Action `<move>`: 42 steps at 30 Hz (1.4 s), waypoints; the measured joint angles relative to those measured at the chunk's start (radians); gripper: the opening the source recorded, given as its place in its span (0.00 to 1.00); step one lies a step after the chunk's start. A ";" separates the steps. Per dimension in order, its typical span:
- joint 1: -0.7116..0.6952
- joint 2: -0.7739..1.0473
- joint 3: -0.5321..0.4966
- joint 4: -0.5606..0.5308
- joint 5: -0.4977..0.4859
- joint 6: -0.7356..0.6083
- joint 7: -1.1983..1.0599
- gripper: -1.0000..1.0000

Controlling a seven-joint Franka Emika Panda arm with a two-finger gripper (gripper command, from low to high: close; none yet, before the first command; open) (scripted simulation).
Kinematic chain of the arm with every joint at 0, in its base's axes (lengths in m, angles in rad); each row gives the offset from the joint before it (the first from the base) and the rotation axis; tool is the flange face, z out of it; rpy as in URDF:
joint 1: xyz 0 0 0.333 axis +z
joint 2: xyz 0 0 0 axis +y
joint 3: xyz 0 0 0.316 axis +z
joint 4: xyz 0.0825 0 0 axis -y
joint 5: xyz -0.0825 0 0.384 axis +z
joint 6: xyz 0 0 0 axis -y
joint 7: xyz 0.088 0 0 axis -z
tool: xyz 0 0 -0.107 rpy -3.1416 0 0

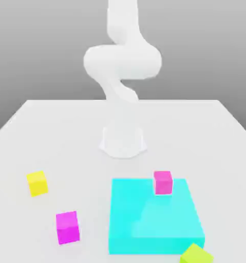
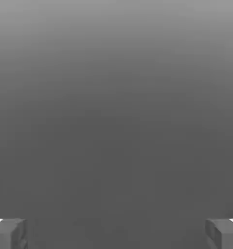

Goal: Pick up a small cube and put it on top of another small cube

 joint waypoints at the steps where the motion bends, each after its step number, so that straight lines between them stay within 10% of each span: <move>1: 0.006 0.029 -0.036 -0.020 -0.001 0.020 -0.046 0.50; 26: -0.004 0.696 -0.723 -0.487 0.019 0.487 -1.151 0.50; 42: -0.286 0.956 -0.345 -0.440 0.538 0.639 -1.609 0.50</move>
